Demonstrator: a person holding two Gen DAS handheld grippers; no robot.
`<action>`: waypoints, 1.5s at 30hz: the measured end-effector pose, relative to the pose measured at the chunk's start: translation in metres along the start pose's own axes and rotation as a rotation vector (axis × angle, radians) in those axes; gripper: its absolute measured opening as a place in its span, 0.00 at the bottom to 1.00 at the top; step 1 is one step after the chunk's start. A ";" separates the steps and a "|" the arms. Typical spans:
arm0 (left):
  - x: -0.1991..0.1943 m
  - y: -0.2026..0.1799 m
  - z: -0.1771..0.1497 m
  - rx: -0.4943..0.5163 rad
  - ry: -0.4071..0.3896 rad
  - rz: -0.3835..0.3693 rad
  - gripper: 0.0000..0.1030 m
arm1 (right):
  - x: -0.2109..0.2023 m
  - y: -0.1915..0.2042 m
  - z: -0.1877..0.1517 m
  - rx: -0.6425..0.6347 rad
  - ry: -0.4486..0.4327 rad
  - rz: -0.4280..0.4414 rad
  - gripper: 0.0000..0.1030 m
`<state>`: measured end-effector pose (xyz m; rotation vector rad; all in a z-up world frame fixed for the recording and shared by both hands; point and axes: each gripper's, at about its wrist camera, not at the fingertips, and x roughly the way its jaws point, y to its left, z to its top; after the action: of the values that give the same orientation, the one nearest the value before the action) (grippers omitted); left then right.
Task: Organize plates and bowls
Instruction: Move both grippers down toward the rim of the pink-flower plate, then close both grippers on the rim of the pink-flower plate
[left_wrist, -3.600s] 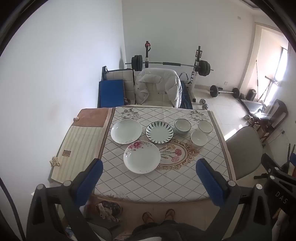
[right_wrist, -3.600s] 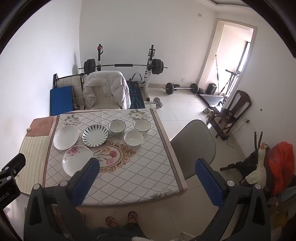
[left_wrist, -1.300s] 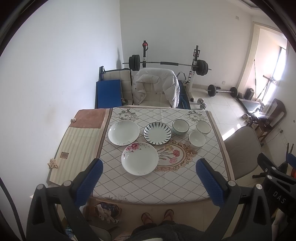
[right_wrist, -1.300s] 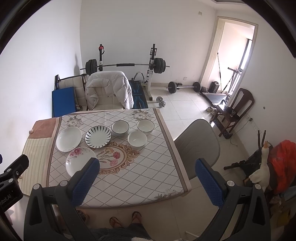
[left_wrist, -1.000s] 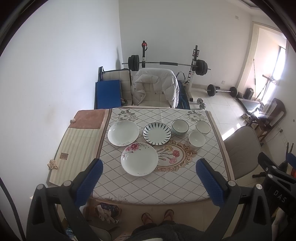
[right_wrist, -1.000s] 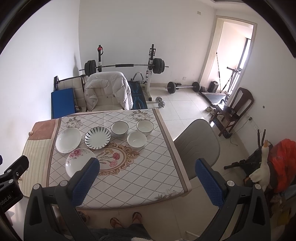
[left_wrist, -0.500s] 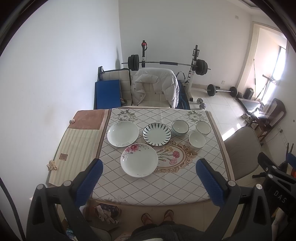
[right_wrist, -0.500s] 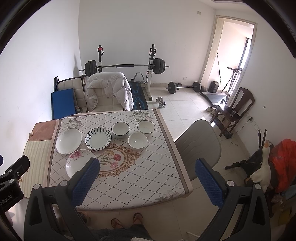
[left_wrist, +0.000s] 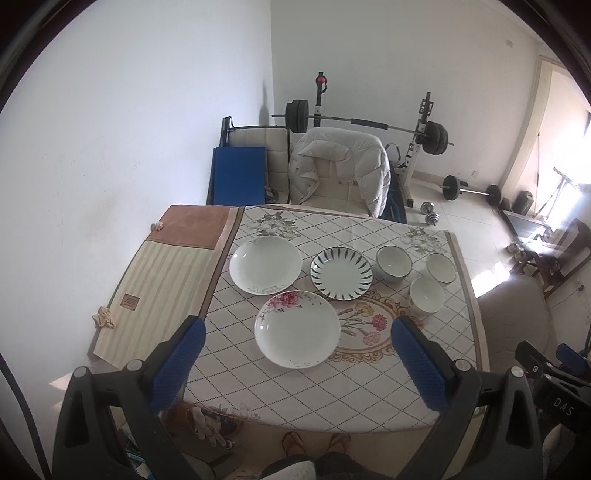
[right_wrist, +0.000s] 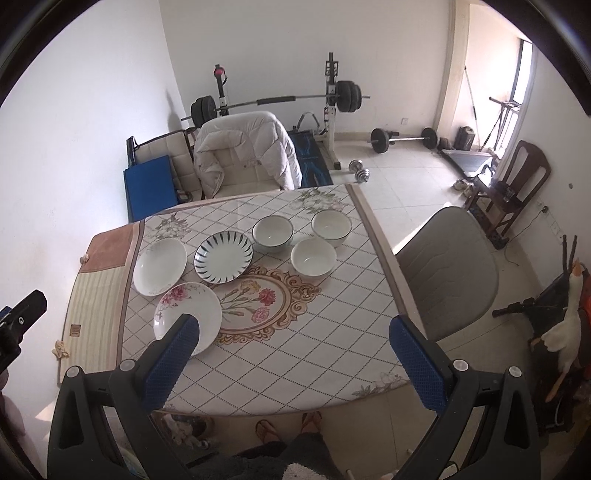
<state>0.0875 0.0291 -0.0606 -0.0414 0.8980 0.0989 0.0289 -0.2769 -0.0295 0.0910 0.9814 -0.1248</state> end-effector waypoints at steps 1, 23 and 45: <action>0.016 0.003 0.001 0.002 0.023 0.021 1.00 | 0.020 0.002 0.001 -0.013 0.032 0.017 1.00; 0.355 0.092 -0.058 -0.128 0.625 -0.064 0.90 | 0.434 0.116 -0.010 -0.081 0.612 0.404 1.00; 0.466 0.088 -0.059 0.100 0.815 -0.300 0.56 | 0.521 0.195 -0.033 -0.046 0.762 0.334 0.72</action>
<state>0.3206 0.1443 -0.4616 -0.1285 1.6969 -0.2641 0.3167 -0.1133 -0.4778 0.2708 1.7102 0.2611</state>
